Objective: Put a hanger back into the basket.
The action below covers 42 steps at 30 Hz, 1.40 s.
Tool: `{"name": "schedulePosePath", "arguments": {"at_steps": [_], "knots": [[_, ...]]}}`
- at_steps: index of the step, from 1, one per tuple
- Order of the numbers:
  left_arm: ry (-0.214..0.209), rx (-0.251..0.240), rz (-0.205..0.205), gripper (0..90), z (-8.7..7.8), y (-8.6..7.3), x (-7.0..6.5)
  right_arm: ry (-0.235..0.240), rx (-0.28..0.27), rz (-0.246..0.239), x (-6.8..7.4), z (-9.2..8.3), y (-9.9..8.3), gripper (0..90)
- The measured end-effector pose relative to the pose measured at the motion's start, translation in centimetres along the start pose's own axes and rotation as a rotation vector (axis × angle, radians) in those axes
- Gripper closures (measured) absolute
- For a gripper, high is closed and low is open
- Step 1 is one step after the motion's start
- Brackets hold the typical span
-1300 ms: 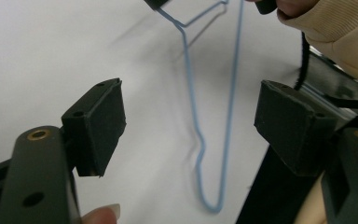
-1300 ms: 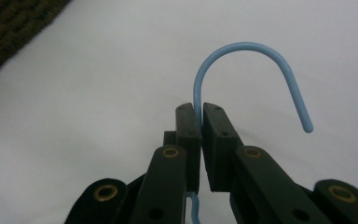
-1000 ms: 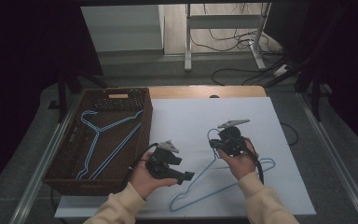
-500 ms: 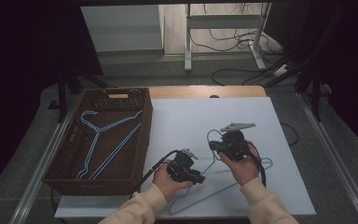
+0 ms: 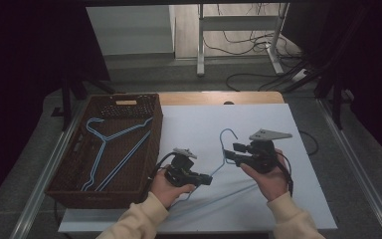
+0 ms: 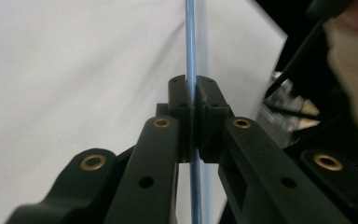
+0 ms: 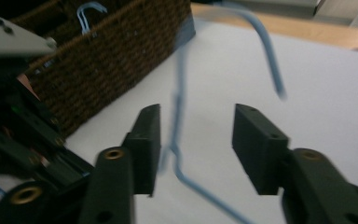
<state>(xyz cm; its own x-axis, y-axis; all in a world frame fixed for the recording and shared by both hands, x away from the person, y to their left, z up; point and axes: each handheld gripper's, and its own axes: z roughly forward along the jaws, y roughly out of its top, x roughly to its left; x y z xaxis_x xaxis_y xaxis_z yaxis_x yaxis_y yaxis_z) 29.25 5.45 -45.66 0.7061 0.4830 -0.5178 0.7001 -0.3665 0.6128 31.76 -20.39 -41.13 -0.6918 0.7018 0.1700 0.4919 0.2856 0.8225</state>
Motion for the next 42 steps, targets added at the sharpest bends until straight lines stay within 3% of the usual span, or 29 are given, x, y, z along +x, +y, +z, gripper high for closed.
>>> {"name": "schedulePosePath", "arguments": {"at_steps": [5,9,16,24,29,33,42], "knots": [[-0.024,-0.07,0.022,86.4,-3.5,0.5,-1.2,-0.012,-0.076,-0.014,-0.5,-2.9,-0.5,43.7],[-0.025,-0.134,0.03,86.3,-7.0,0.8,-1.3,-0.02,-0.094,-0.029,-0.7,-4.3,-1.1,41.3],[0.018,-0.206,0.048,86.4,-12.6,0.6,-0.3,-0.017,-0.041,-0.017,-1.9,-4.3,-2.5,35.6],[0.081,-0.338,0.02,86.4,-19.5,-0.8,2.4,-0.021,0.022,-0.007,-2.7,-3.3,-3.2,33.0],[0.142,-0.376,0.011,86.4,-22.9,-1.8,4.8,-0.027,0.052,-0.002,-3.2,-2.9,-3.7,32.3],[0.179,-0.405,-0.029,86.4,-24.6,-3.0,7.0,-0.04,0.07,0.002,-3.5,-2.6,-4.0,32.0],[0.237,-0.412,-0.074,86.5,-26.4,-5.6,9.8,-0.052,0.085,0.003,-3.8,-2.3,-4.3,32.0]]}}
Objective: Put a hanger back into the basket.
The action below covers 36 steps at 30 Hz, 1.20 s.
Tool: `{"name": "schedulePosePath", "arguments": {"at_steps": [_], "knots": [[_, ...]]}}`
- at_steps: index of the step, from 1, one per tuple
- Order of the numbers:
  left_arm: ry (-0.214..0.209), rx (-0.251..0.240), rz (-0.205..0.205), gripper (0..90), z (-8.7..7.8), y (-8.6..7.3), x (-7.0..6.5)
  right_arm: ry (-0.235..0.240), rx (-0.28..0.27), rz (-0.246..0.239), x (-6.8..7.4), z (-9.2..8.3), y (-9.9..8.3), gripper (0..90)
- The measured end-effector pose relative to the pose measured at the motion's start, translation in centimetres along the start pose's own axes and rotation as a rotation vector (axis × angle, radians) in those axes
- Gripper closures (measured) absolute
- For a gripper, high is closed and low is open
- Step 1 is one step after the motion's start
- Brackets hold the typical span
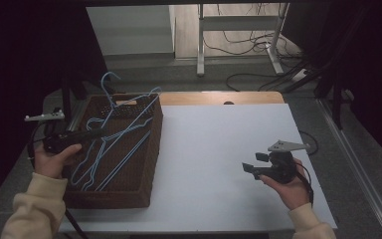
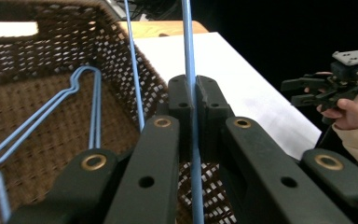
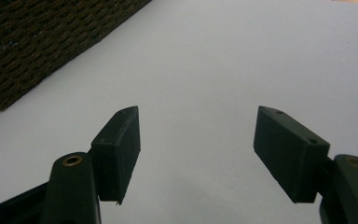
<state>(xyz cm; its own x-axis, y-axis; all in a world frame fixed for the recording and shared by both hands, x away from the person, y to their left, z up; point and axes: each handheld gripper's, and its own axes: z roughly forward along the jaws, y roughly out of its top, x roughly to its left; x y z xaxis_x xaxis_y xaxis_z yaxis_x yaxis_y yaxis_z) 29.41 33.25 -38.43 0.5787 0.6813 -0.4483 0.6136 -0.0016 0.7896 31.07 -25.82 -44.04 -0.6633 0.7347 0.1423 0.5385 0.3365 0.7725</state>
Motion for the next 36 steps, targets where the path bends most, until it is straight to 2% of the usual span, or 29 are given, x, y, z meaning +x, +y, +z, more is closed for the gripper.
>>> {"name": "schedulePosePath", "arguments": {"at_steps": [2,9,13,19,21,23,25,26,29,30,32,33,34,36], "knots": [[0.019,0.008,-0.007,86.5,-0.2,-0.4,0.5,0.0,0.003,-0.003,0.0,0.1,0.0,31.9],[0.029,0.027,-0.041,86.5,-0.4,-1.7,2.2,-0.002,0.008,-0.004,0.0,0.2,-0.1,32.0],[0.029,0.063,-0.033,86.5,0.5,-2.1,2.7,-0.005,0.01,-0.007,0.0,0.2,-0.1,32.0],[0.031,0.111,-0.05,86.5,2.1,-2.9,3.4,-0.006,0.012,-0.006,0.1,0.3,-0.1,32.0],[0.052,0.146,-0.047,86.5,2.7,-3.3,3.8,-0.006,0.013,-0.008,0.1,0.3,-0.1,32.0],[0.067,0.163,-0.072,86.3,2.9,-3.7,4.5,-0.007,0.013,-0.014,0.2,0.2,-0.1,32.0],[0.113,0.186,-0.098,85.8,2.9,-4.1,5.4,-0.009,0.013,-0.015,0.2,0.2,-0.1,31.9],[0.174,0.203,-0.105,84.2,2.8,-4.3,5.8,-0.009,0.013,-0.015,0.2,0.2,-0.1,32.0],[0.395,0.228,-0.127,67.7,2.2,-4.6,6.4,-0.011,0.014,-0.015,0.2,0.2,-0.1,32.0],[0.429,0.23,-0.128,64.0,2.2,-4.7,6.4,-0.012,0.014,-0.016,0.2,0.2,-0.1,31.9],[0.469,0.219,-0.102,50.3,2.1,-4.6,5.8,-0.012,0.013,-0.016,0.2,0.2,-0.1,32.0],[0.473,0.21,-0.086,46.8,2.1,-4.5,5.5,-0.012,0.013,-0.016,0.3,0.1,-0.1,31.9],[0.466,0.201,-0.062,44.1,2.1,-4.4,4.9,-0.012,0.013,-0.018,0.3,0.1,-0.1,31.9],[0.411,0.184,-0.008,38.6,2.2,-4.1,3.4,-0.01,0.011,-0.022,0.3,0.1,-0.1,31.5]]}}
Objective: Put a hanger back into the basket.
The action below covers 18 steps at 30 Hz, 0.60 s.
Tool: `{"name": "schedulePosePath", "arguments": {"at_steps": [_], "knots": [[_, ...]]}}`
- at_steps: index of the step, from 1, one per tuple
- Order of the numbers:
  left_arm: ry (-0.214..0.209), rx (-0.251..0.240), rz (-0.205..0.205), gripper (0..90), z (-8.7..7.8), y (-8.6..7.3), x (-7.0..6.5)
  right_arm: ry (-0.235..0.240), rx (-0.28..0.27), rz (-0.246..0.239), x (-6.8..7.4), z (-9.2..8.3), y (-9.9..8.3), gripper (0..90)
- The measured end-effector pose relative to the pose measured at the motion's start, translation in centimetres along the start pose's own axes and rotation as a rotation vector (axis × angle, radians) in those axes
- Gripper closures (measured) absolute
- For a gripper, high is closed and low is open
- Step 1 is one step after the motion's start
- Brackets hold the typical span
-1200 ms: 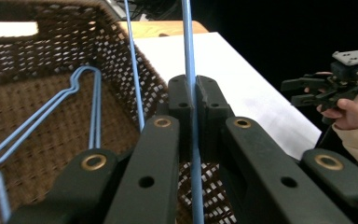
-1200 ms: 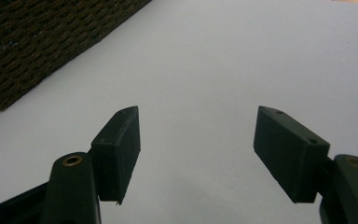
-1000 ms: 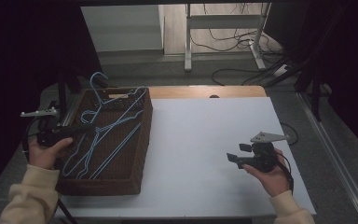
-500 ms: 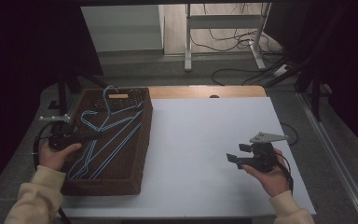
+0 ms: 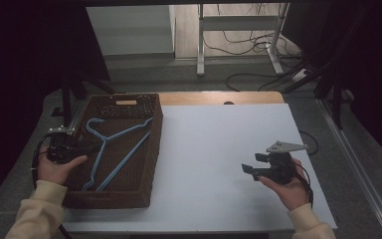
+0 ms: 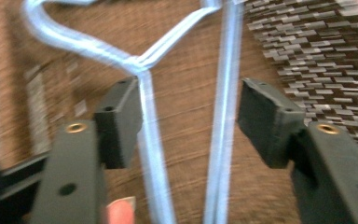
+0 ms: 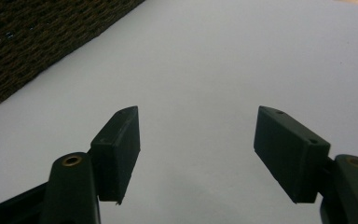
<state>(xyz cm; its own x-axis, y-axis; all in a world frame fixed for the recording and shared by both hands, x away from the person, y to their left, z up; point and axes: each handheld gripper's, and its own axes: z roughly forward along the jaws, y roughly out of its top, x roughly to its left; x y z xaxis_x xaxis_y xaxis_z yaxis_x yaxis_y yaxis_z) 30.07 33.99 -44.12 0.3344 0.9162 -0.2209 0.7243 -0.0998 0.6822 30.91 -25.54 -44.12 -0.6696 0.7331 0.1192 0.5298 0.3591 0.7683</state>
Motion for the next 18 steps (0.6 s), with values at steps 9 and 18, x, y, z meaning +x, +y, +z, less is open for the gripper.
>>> {"name": "schedulePosePath", "arguments": {"at_steps": [9,18], "knots": [[-0.27,-0.083,0.186,23.5,-0.6,-0.2,-7.5,0.019,0.012,-0.025,-0.2,0.0,-0.3,23.7],[-0.333,-0.079,0.236,21.1,0.3,-0.9,-10.5,0.041,0.005,-0.022,-0.9,-0.5,-0.6,20.4]]}}
